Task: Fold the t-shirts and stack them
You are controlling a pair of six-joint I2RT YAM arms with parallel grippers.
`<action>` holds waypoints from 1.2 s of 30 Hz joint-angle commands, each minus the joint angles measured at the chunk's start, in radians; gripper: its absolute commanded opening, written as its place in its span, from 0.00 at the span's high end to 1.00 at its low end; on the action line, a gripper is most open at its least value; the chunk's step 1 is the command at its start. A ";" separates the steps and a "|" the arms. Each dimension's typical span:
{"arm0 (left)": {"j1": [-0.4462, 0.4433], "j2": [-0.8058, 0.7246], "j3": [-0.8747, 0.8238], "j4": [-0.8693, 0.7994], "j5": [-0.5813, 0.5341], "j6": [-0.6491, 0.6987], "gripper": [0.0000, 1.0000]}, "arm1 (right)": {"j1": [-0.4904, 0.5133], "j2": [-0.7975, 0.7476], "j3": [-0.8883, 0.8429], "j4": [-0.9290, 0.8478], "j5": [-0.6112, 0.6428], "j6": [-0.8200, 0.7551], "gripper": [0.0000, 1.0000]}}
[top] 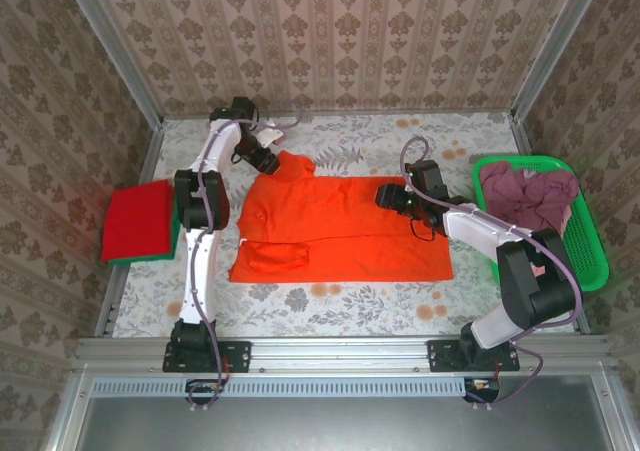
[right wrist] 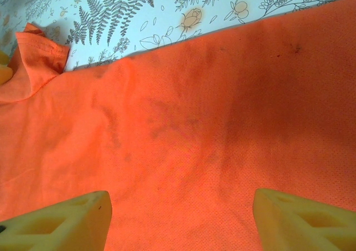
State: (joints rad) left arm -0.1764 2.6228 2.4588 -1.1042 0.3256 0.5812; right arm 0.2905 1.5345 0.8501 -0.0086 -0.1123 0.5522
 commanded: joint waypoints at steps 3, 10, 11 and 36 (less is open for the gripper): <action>-0.008 0.046 0.028 -0.072 -0.006 0.033 0.64 | -0.005 -0.007 0.004 -0.028 0.001 -0.006 0.31; -0.007 0.048 0.024 -0.059 -0.004 0.040 0.99 | -0.008 0.003 0.018 -0.033 0.020 0.000 0.32; -0.008 0.043 0.020 -0.054 0.000 0.041 1.00 | -0.014 0.007 0.025 -0.040 0.028 0.005 0.32; -0.012 -0.038 -0.110 0.057 0.027 0.063 1.00 | -0.277 0.518 0.599 -0.397 0.248 0.034 0.64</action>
State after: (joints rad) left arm -0.1761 2.5938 2.3814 -1.0496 0.3309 0.6136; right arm 0.0200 2.0247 1.4067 -0.3271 0.1253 0.5613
